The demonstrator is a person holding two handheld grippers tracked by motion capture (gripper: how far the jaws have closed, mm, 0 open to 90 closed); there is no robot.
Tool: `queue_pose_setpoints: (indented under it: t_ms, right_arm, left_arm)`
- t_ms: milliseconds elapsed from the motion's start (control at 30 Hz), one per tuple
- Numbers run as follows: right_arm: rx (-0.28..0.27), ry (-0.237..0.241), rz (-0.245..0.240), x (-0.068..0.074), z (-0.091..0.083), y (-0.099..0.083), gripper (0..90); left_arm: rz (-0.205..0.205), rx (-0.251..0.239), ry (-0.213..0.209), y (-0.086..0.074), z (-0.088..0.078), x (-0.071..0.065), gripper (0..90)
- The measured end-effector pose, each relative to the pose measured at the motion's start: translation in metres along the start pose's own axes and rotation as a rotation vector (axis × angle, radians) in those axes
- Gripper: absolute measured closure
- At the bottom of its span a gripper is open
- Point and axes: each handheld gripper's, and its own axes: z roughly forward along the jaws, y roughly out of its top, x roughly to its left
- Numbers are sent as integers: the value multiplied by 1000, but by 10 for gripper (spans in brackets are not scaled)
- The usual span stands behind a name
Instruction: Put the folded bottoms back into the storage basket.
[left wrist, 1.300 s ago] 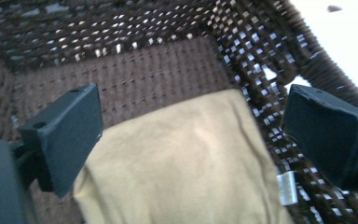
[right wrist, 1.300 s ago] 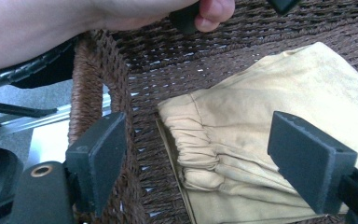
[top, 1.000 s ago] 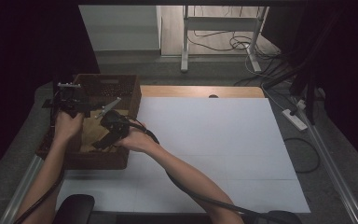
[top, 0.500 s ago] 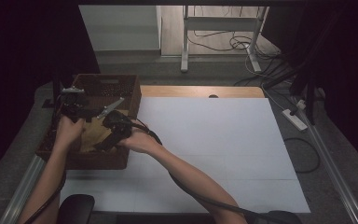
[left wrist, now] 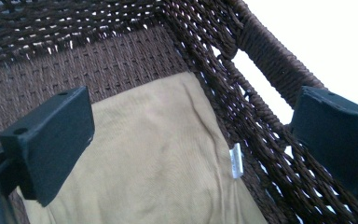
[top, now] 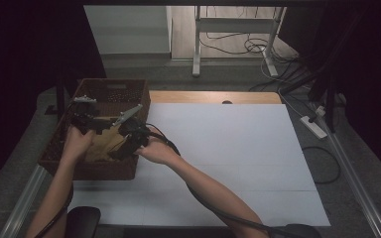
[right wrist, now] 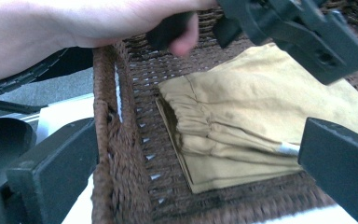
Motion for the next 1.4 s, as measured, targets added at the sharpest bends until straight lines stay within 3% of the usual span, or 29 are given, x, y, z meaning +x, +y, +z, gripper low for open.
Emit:
queue_pose_setpoints:
  t_ms: [300, 633, 1067, 1400]
  right_arm:
    - [5, -38, 7, 0, -20, -15, 0]
    - [8, -40, 28, 1, -36, -28, 0]
    - [3, -60, 49, -1, -59, -51, 0]
    - [14, -74, 73, -4, -77, -69, 0]
  left_arm:
    - [-10, 15, -17, 2, -1, -8, 21]
    - [-23, 10, -37, 4, -7, -20, 18]
    - [-8, 32, -38, -1, -18, -35, 17]
    - [-11, 15, -54, -7, -30, -48, 17]
